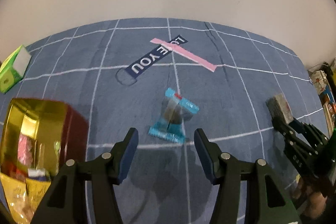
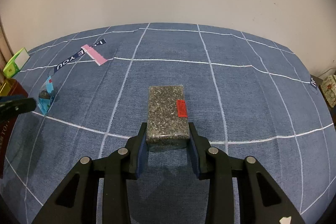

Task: Organize snacks
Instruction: 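Grasp the blue-wrapped candy with the left tool while the right holds the granola block, then carry the blue-wrapped candy into the tin and open the left tool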

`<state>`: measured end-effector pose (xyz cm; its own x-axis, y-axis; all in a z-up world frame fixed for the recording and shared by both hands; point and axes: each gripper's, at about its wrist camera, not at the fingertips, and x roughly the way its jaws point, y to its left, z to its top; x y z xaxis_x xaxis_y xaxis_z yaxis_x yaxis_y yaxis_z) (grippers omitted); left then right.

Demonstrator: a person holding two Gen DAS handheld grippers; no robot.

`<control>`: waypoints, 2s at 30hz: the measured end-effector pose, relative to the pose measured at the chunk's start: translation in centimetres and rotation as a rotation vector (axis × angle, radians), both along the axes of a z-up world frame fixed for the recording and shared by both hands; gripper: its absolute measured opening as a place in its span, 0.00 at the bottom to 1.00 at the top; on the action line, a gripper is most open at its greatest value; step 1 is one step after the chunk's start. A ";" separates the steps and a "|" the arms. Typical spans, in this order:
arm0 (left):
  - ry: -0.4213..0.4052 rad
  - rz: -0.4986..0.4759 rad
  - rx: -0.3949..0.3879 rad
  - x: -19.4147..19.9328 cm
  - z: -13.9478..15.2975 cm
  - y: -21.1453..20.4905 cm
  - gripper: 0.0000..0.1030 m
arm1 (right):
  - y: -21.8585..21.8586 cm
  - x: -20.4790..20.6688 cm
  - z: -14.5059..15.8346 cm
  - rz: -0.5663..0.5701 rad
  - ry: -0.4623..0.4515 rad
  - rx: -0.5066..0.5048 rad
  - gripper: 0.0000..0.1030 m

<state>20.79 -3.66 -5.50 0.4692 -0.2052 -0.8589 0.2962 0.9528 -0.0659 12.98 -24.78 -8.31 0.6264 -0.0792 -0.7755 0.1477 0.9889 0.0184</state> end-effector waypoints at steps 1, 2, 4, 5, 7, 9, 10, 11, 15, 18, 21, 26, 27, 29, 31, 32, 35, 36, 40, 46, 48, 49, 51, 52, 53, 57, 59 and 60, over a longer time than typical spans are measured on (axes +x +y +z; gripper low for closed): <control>0.003 0.005 0.008 0.4 -0.2 -0.1 0.55 | 0.0 0.0 0.0 0.000 0.000 0.002 0.32; 0.010 0.005 0.003 0.6 -0.4 -0.1 0.55 | -0.1 -0.1 0.0 0.000 -0.001 0.004 0.32; 0.028 0.010 -0.019 1.1 -0.8 0.1 0.55 | -0.2 -0.1 0.0 0.000 -0.002 0.008 0.32; 0.028 0.011 -0.022 1.3 -0.8 0.0 0.55 | -0.2 -0.1 0.0 0.000 -0.002 0.009 0.32; 0.026 0.008 -0.026 1.5 -1.1 -0.1 0.55 | -0.3 -0.2 0.0 0.000 -0.002 0.010 0.32; 0.032 0.003 -0.029 1.8 -1.3 -0.3 0.55 | -0.3 -0.2 0.0 0.000 -0.002 0.011 0.33; 0.034 0.004 -0.030 1.8 -1.4 -0.3 0.55 | -0.3 -0.2 0.0 0.000 -0.002 0.012 0.33; 0.037 0.007 -0.027 2.0 -1.5 -0.5 0.55 | -0.4 -0.2 0.0 0.000 -0.002 0.012 0.33; 0.031 0.011 -0.037 2.4 -1.7 -0.8 0.53 | -0.4 -0.2 0.0 0.001 -0.003 0.013 0.33; 0.038 0.003 -0.039 2.6 -1.9 -1.1 0.37 | -0.4 -0.2 0.0 0.001 -0.002 0.013 0.33; 0.061 0.013 -0.042 3.0 -2.2 -1.1 0.31 | -0.4 -0.2 0.0 0.001 -0.002 0.013 0.33; 0.047 0.017 -0.033 2.8 -2.0 -1.1 0.27 | -0.4 -0.2 0.0 0.001 -0.002 0.013 0.33; 0.041 0.014 -0.030 2.6 -1.9 -1.1 0.27 | -0.4 -0.2 0.0 0.001 -0.002 0.013 0.33; 0.032 0.010 -0.029 2.3 -1.6 -1.2 0.27 | -0.4 -0.2 0.0 0.001 -0.002 0.013 0.33; 0.022 0.008 -0.022 1.8 -1.4 -1.3 0.27 | -0.3 -0.2 0.0 0.001 -0.002 0.012 0.33; 0.019 0.007 -0.023 1.6 -1.2 -1.4 0.26 | -0.3 -0.2 0.0 0.001 -0.002 0.012 0.33; 0.020 0.006 -0.026 1.0 -0.9 -1.7 0.26 | -0.4 -0.2 0.0 0.001 -0.001 0.010 0.33; 0.020 0.005 -0.025 0.7 -0.8 -1.7 0.26 | -0.4 -0.2 0.0 0.001 -0.001 0.010 0.33; 0.027 0.003 -0.034 -0.6 -0.3 -1.8 0.26 | -0.3 -0.2 0.0 0.001 -0.001 0.009 0.33; 0.014 0.005 -0.041 -2.7 1.1 -1.6 0.26 | -0.4 -0.2 0.0 0.001 0.001 0.003 0.33; 0.006 0.008 -0.038 -3.4 1.7 -1.3 0.26 | -0.4 -0.2 0.0 0.001 0.002 0.001 0.33; 0.005 0.011 -0.038 -3.7 2.0 -1.1 0.26 | -0.3 -0.2 0.1 0.001 0.002 0.001 0.33; 0.009 0.022 -0.041 -4.3 2.7 -0.6 0.26 | -0.3 -0.2 0.1 0.001 0.002 0.001 0.33; 0.009 0.028 -0.042 -4.5 3.0 -0.4 0.26 | -0.3 -0.2 0.1 0.001 0.002 0.001 0.33; 0.008 0.035 -0.044 -4.7 3.3 -0.1 0.26 | -0.3 -0.2 0.1 0.001 0.002 0.000 0.33; -0.007 0.044 -0.042 -5.4 5.2 1.3 0.26 | -0.3 -0.2 0.1 0.002 0.003 -0.002 0.33; -0.012 0.049 -0.029 -5.6 6.1 2.2 0.26 | -0.3 -0.2 0.1 0.002 0.003 -0.003 0.33; -0.015 0.052 -0.027 -5.7 6.6 2.8 0.26 | -0.3 -0.2 0.1 0.002 0.003 -0.004 0.33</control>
<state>15.09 -0.83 1.06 0.4922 -0.2038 -0.8463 0.2479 0.9648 -0.0882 12.78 -25.09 -8.24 0.6244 -0.0806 -0.7769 0.1455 0.9893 0.0143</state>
